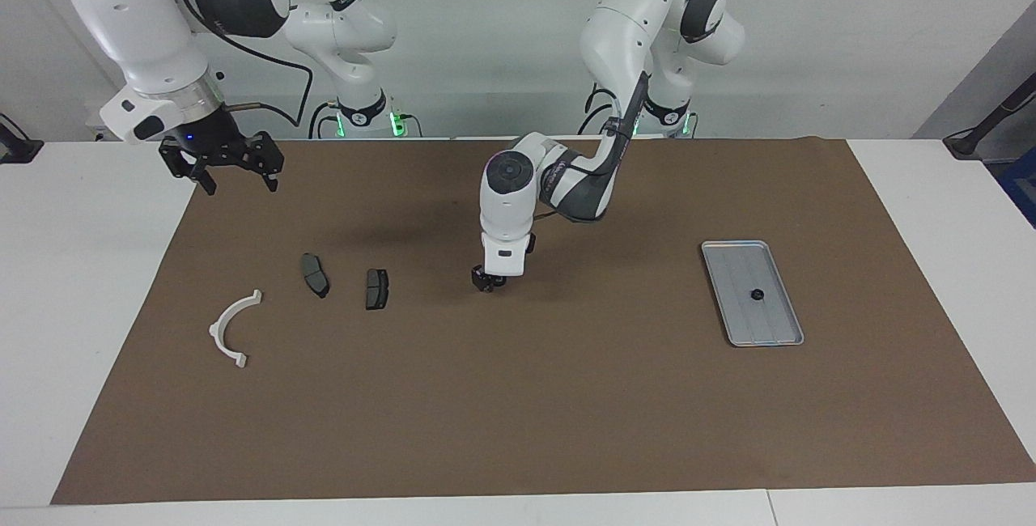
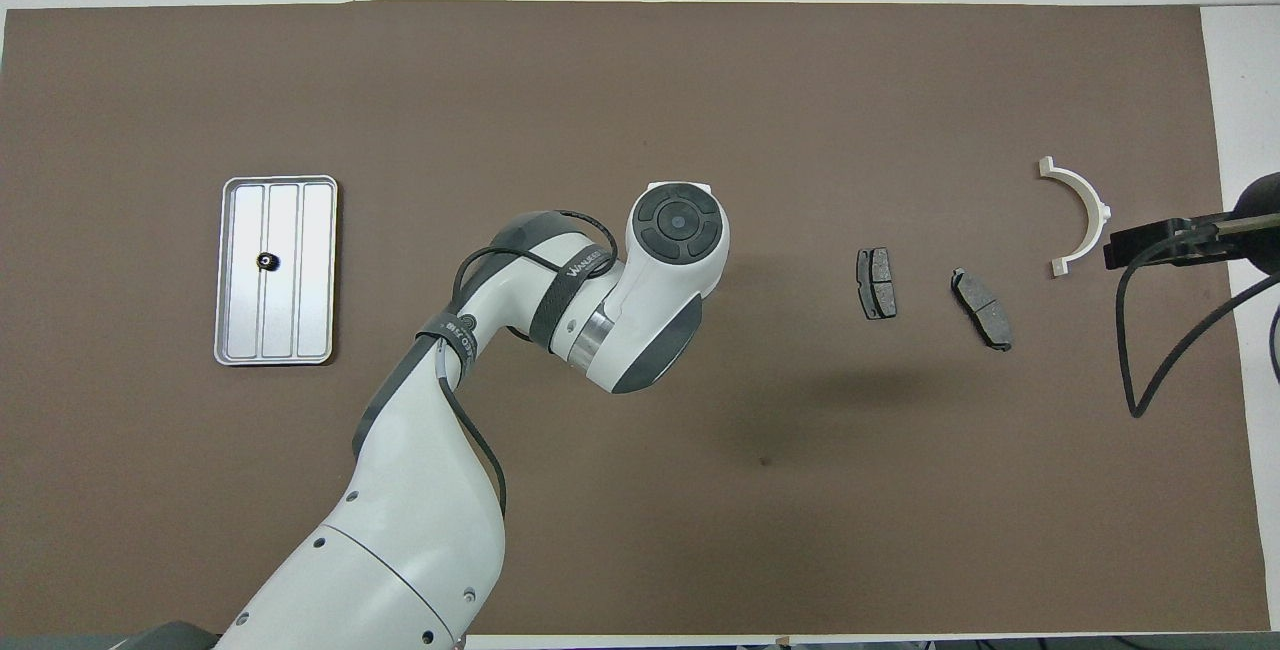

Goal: Place bearing gear from tray to pile
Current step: 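Carry the bearing with the left gripper to the table center and release, then return the left gripper to the tray while the right gripper reaches the bearing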

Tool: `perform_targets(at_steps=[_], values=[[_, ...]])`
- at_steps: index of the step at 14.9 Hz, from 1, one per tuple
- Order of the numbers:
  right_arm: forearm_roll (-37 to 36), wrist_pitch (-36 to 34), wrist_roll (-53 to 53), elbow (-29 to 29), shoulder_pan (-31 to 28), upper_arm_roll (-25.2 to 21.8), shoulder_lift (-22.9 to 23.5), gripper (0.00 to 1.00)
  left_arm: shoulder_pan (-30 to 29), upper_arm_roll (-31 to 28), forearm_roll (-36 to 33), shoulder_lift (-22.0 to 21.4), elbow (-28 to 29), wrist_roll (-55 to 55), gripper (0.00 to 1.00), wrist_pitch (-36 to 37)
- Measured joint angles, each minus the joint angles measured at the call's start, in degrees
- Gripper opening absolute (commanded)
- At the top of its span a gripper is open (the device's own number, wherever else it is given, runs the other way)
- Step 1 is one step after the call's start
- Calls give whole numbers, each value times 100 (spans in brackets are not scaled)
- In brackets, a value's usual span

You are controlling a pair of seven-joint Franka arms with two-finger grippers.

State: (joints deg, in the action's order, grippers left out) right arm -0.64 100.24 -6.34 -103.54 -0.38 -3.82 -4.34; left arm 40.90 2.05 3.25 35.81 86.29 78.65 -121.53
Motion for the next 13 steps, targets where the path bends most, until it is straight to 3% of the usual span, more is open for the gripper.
perform_targets(at_steps=[4,8,13], values=[[1,43,4,0,1,-2,0,100,-384,-90,-36,-412,-18,-206,100,488],[117,243,181,75,12,105,44,98,-1114,-112,-54,-770,47,-1501,100,1255],[150,359,1255,537,64,831,565,96,-2317,-128,-65,-1444,1075,-3676,100,1325]])
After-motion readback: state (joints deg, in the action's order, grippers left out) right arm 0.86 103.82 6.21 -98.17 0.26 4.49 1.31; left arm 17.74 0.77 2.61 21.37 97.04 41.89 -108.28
